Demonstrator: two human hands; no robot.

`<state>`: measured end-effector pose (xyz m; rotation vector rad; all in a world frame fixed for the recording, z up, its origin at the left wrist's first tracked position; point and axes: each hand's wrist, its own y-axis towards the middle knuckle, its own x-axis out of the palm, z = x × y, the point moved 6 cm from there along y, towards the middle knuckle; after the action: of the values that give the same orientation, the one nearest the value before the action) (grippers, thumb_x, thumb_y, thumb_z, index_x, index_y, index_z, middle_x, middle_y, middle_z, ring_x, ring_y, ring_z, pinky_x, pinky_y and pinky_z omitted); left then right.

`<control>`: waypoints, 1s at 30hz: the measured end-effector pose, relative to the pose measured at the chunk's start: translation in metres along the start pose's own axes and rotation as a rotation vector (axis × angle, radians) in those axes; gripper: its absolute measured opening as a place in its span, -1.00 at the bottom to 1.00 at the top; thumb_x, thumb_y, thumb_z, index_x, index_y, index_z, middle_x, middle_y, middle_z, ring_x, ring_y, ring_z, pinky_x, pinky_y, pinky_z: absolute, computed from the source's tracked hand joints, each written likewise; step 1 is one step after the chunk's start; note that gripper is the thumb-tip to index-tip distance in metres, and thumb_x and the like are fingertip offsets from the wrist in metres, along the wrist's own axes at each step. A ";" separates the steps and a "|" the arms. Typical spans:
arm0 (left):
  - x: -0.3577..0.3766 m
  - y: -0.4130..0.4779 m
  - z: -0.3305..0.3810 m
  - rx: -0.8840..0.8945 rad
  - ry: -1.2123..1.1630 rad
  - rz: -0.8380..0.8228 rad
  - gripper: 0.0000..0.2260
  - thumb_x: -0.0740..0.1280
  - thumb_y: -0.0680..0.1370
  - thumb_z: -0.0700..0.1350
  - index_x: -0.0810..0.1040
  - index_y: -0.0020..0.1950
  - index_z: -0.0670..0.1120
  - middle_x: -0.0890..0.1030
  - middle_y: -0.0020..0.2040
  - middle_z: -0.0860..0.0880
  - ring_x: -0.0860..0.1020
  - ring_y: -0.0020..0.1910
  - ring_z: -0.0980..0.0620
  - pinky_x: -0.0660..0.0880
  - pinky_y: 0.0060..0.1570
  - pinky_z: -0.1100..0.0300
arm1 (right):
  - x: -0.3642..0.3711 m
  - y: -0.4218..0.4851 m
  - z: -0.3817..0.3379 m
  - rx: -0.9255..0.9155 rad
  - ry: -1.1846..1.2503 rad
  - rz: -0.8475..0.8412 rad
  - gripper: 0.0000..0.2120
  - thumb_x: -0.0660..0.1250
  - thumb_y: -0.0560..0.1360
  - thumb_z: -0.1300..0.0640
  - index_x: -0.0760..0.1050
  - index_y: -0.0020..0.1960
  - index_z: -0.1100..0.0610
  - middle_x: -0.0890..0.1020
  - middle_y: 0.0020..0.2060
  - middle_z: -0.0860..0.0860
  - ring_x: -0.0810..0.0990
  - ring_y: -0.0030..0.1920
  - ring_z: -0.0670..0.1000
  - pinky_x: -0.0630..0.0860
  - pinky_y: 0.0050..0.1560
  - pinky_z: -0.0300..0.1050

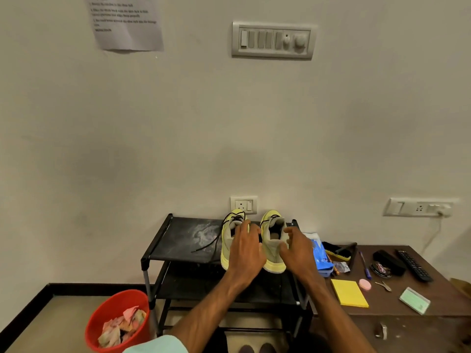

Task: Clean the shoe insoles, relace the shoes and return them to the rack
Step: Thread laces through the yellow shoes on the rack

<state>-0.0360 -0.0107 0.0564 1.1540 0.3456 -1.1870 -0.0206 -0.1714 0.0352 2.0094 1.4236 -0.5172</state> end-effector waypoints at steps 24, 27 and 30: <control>0.147 0.103 -0.048 -0.322 -0.262 -0.178 -0.58 0.48 0.45 -0.15 0.52 0.28 0.07 0.61 0.16 0.11 0.57 0.13 0.08 0.53 0.12 0.22 | 0.045 0.122 0.068 -0.182 0.113 0.072 -0.77 0.62 0.35 0.26 0.75 -0.06 0.02 0.68 -0.03 -0.14 0.62 -0.01 -0.22 0.51 -0.01 -0.46; 0.144 0.101 -0.047 -0.294 -0.234 -0.115 -0.70 0.42 0.56 -0.05 0.54 0.29 0.07 0.63 0.14 0.11 0.58 0.10 0.09 0.53 0.16 0.19 | 0.044 0.113 0.069 -0.213 0.165 0.155 -0.77 0.61 0.37 0.23 0.73 0.00 0.04 0.71 -0.06 -0.15 0.64 0.01 -0.23 0.49 0.02 -0.52; 0.143 0.100 -0.047 -0.271 -0.195 -0.114 -0.73 0.34 0.63 0.03 0.53 0.33 0.05 0.63 0.17 0.09 0.57 0.13 0.09 0.51 0.19 0.20 | 0.048 0.110 0.067 -0.241 0.148 0.163 -0.75 0.60 0.37 0.19 0.70 0.01 0.02 0.70 -0.05 -0.18 0.64 0.01 -0.23 0.50 0.02 -0.49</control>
<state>0.1230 -0.0558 -0.0183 0.7858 0.4124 -1.2966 0.1011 -0.2087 -0.0160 1.9774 1.3223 -0.1216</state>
